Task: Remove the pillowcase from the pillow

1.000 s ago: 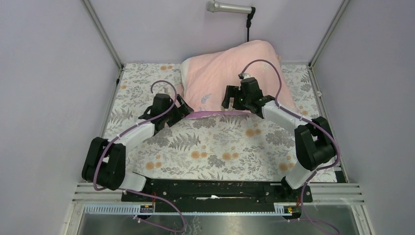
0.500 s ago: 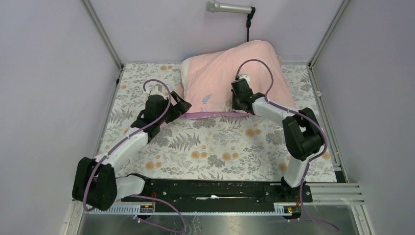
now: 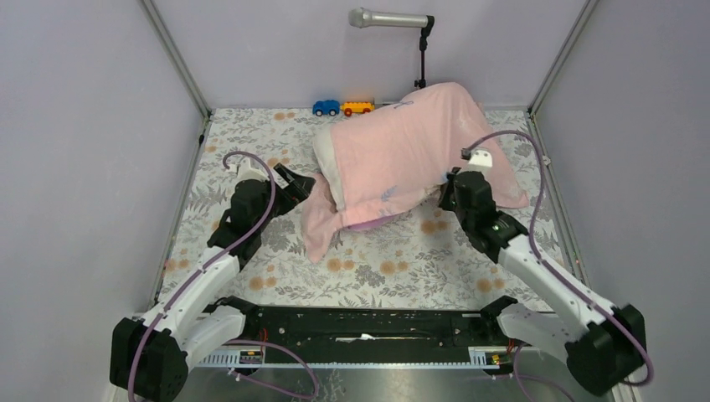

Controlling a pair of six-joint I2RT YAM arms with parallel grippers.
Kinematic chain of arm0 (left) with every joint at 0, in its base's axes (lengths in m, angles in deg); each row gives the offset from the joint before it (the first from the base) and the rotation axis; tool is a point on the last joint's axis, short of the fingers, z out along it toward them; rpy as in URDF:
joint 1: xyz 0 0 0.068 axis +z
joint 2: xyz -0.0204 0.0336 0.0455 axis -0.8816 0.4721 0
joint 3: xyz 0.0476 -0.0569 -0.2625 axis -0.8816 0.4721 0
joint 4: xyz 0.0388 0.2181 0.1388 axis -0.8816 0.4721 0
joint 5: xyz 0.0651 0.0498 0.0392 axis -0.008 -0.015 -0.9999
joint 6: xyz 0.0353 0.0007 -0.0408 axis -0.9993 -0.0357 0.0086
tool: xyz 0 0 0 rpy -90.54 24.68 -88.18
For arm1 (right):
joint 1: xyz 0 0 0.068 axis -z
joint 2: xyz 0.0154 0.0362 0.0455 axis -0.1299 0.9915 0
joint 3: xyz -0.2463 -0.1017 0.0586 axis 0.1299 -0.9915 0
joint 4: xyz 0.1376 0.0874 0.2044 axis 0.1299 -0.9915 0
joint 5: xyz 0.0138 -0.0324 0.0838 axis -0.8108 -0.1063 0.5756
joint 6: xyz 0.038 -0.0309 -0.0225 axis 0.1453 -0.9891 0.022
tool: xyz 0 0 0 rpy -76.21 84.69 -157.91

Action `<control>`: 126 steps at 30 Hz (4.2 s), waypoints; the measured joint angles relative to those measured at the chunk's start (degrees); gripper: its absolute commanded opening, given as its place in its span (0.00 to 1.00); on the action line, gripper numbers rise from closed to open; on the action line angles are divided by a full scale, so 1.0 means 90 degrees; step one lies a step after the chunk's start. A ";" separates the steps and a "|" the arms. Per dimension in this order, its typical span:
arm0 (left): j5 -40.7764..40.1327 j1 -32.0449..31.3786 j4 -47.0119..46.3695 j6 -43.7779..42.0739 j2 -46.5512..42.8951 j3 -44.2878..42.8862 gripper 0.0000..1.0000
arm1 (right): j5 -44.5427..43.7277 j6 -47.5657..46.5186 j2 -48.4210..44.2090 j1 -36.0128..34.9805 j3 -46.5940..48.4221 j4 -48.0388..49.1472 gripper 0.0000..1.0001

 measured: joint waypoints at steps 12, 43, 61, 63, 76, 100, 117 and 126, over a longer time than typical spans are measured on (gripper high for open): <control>0.0335 0.0000 -0.0427 0.0221 0.0163 0.0204 0.90 | -0.0277 -0.0163 -0.1960 0.0002 -0.0330 -0.0420 0.99; 0.2089 -0.0095 -0.1496 0.0478 0.2769 -0.0430 0.87 | 0.2688 0.0396 0.2453 -0.1688 0.1991 -0.0627 0.79; 0.2227 0.0306 -0.1855 0.0857 0.2764 0.0109 0.87 | 0.0415 -0.0155 0.3631 -0.2402 0.2606 -0.1477 0.03; 0.2302 0.0306 -0.1875 0.0862 0.2766 0.0141 0.87 | 0.0381 -0.0158 0.3582 -0.2402 0.2584 -0.1469 0.03; 0.2963 -0.0119 -0.2650 0.1129 0.3776 0.0024 0.79 | 0.0449 -0.0104 0.2844 -0.2402 0.2025 -0.1090 0.02; 0.3215 0.0049 -0.1882 0.0692 0.2414 -0.0755 0.00 | -0.0160 -0.0080 0.0726 -0.2174 0.0250 -0.0809 0.01; 0.3439 0.0563 0.0291 0.0260 0.1406 -0.1435 0.00 | 0.1717 -0.0260 0.0799 -0.1999 0.0634 -0.0920 0.75; 0.3441 0.0563 0.0471 0.0253 0.1423 -0.1557 0.00 | 0.2390 -0.0474 0.1025 -0.2297 0.0724 -0.1156 0.94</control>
